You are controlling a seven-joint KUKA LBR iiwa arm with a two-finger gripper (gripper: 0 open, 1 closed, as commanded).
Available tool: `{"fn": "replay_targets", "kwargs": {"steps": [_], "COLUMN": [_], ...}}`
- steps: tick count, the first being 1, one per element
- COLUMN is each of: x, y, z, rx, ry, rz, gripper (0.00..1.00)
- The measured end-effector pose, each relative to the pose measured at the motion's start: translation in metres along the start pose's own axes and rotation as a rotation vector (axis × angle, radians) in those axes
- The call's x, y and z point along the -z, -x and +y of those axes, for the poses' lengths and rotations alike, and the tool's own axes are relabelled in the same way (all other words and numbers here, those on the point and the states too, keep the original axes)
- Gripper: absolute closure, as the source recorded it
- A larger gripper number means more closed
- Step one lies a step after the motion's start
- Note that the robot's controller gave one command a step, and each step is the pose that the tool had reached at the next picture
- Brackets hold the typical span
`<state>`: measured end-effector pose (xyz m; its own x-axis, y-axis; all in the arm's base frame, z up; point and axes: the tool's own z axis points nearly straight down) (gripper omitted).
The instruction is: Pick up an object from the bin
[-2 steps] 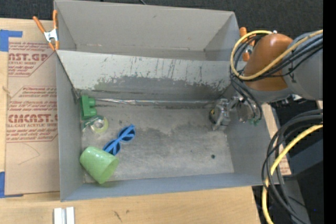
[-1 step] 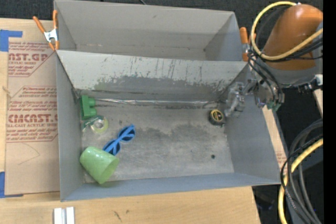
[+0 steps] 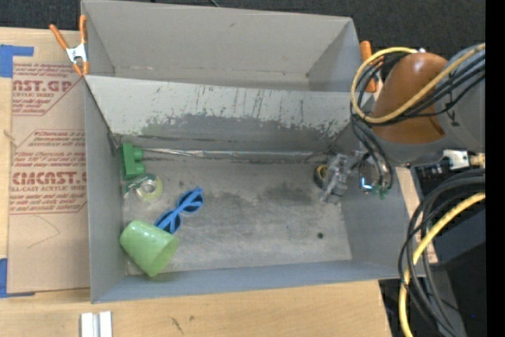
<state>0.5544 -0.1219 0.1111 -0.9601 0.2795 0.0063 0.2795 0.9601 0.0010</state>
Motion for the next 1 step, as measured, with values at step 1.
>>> {"fn": "replay_targets", "kwargs": {"steps": [1], "x": [0.1111], "y": [0.0105], "z": [-0.0087], "rx": [-0.032], "ry": [0.001], "rz": [-0.018], "gripper": [1.00]}}
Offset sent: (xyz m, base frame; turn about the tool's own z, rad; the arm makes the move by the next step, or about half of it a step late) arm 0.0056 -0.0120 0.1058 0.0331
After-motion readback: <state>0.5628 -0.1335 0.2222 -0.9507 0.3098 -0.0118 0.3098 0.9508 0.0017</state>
